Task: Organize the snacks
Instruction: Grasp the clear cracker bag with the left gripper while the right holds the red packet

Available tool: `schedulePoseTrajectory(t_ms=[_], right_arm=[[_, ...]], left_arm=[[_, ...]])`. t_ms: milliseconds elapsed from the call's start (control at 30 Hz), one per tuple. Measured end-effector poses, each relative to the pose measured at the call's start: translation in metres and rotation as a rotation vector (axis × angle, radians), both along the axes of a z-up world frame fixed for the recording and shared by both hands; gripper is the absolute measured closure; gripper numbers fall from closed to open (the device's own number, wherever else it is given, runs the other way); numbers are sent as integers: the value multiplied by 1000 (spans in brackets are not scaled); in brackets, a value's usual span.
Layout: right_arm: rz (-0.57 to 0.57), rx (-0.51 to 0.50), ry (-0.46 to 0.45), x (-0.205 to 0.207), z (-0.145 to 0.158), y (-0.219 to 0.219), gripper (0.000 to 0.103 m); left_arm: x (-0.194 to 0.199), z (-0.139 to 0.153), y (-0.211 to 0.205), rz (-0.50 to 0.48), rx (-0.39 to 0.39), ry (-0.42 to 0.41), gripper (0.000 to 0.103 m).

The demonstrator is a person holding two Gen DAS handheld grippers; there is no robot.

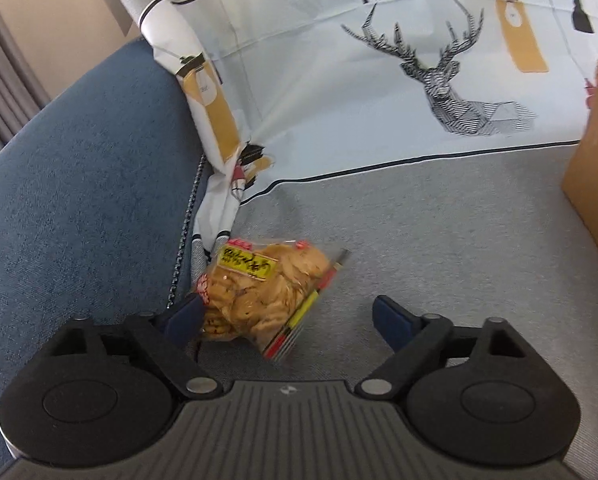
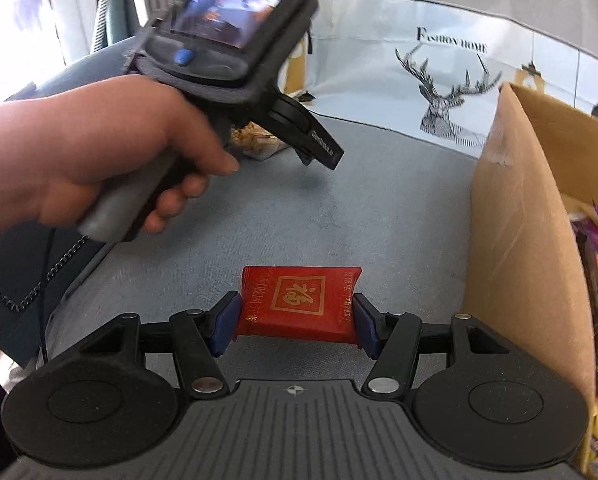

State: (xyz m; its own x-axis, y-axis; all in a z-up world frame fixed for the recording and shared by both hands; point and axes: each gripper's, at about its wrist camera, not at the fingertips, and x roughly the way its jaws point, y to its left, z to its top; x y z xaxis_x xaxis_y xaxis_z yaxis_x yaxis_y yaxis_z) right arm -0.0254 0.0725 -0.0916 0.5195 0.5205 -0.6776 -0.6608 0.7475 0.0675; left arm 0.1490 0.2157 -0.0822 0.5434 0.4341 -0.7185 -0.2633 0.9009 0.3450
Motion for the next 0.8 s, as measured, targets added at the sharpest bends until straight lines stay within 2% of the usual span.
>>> schedulePoseTrajectory(t_ms=[67, 133, 200, 233, 267, 367, 567, 633, 667, 733, 767, 800], right_arm=[[14, -13, -46, 0, -5, 1, 41], [2, -43, -60, 3, -11, 5, 41], [-12, -30, -54, 9, -13, 7, 41], [-18, -33, -60, 10, -15, 9, 41], [-25, -37, -69, 11, -16, 11, 41], [-39, -30, -65, 13, -18, 13, 41], [-45, -28, -93, 11, -21, 16, 41], [-52, -26, -99, 10, -21, 15, 41], [-56, -23, -97, 10, -21, 15, 41], [-60, -18, -92, 11, -20, 13, 41], [-57, -18, -91, 10, -20, 13, 41], [-57, -20, -94, 11, -20, 13, 40]], left_arm=[[1, -1, 2, 17, 10, 0, 24], [1, -2, 5, 37, 25, 2, 39], [-1, -2, 10, 49, 6, 4, 64], [-3, -1, 13, 57, -13, 0, 70], [-4, 0, 15, 62, -27, -4, 84], [-8, 5, 15, 60, -59, -23, 103], [-19, 18, 9, 36, -139, -64, 103], [-23, 22, 8, 33, -142, -79, 103], [-25, 23, 7, 23, -125, -90, 100], [-26, 22, 3, 8, -55, -103, 65], [-26, 20, 0, 4, -7, -105, 22], [-25, 17, -3, -1, 41, -111, 6]])
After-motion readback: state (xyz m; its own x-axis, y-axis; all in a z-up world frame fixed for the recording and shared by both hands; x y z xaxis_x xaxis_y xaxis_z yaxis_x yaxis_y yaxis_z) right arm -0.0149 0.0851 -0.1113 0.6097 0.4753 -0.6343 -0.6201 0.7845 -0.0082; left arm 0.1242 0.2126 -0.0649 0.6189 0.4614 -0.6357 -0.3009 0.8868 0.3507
